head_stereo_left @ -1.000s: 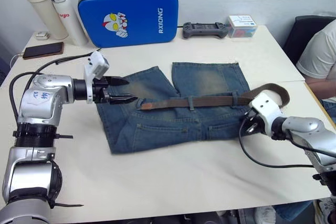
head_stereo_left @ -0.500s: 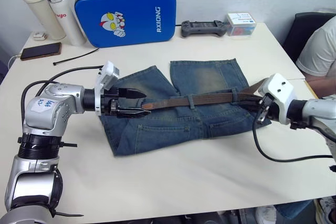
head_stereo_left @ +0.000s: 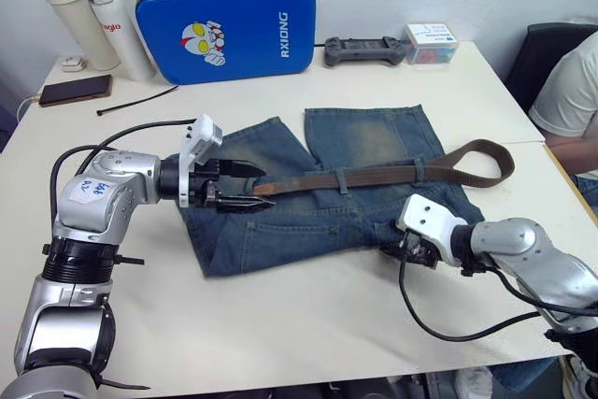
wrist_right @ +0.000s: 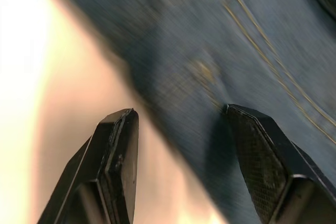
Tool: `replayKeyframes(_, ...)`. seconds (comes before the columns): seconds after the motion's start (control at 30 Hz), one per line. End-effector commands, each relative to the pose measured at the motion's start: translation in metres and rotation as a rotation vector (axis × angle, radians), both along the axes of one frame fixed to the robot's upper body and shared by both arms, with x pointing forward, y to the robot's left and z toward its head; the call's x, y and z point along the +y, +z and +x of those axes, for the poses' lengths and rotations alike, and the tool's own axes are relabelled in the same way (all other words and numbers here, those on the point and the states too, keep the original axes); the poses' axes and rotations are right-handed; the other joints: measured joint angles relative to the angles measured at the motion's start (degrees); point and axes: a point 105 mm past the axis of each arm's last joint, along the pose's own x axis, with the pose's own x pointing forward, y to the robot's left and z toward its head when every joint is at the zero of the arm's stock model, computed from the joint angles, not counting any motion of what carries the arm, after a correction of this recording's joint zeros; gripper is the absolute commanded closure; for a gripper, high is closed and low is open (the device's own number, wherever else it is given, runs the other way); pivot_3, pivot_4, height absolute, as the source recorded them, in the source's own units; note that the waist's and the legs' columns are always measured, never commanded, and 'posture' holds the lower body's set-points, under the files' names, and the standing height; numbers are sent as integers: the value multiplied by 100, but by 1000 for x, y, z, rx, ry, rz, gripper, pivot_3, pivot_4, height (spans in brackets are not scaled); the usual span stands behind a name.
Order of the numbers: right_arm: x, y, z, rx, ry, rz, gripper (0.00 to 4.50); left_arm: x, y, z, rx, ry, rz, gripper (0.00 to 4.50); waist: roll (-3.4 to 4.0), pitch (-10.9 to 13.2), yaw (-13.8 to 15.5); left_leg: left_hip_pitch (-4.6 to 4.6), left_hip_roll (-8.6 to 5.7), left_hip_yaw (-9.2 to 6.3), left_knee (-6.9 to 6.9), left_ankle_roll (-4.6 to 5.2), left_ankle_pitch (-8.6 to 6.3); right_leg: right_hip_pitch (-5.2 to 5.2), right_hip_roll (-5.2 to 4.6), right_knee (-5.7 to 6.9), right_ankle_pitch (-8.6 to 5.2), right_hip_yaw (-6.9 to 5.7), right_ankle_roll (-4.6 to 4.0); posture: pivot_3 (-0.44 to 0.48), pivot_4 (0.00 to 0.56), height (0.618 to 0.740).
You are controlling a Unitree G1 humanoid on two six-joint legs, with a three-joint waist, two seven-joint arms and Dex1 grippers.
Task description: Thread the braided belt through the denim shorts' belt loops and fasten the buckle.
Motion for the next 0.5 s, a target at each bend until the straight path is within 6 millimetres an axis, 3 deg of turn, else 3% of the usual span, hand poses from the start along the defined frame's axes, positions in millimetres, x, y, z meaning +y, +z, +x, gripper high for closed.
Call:
replayKeyframes(0.03, -11, 18, 10, -123, 43, -78, 3234, 3, 1, 0, -25, 6, 12, 0, 0, 0, 0, 0, 0, 0, 0, 0, 0, 0, 0, 0, 0, 0, 0, 0, 150, 738)
replayKeyframes(0.07, -13, 21, 10, -140, 60, -98, 3354, 3, 1, 0, -27, 9, 10, 0, 0, 0, 0, 0, 0, 0, 0, 0, 0, 0, 0, 0, 0, 0, 0, 0, 150, 738)
replayKeyframes(0.1, -17, 24, 11, -155, 78, -122, 4031, 3, 1, 1, -28, 10, 9, 0, 0, 0, 0, 0, 0, 0, 1, 0, 0, 0, 0, 0, 0, 0, 0, 0, 150, 738)
replayKeyframes(0.17, -24, 28, 10, -169, 119, -159, 4479, 2, 0, 2, -31, 10, 5, 0, 0, 0, 1, 0, -1, 1, 2, 0, 0, 0, 0, 2, 0, 0, 0, 0, 150, 738)
replayKeyframes(0.3, -35, 32, 2, -181, 230, -242, 4479, 0, 0, 3, -33, 6, 4, 0, 0, 0, 15, 0, -1, 0, 3, 0, 0, 1, 0, 1, 0, -1, 0, 0, 150, 738)
replayKeyframes(0.5, -90, 33, 7, -211, 283, -455, 4479, 0, -1, 5, -35, 3, 10, 0, 1, 0, 42, -1, -2, 1, 3, 1, -1, 1, -1, -1, 0, -2, 0, 0, 150, 738)
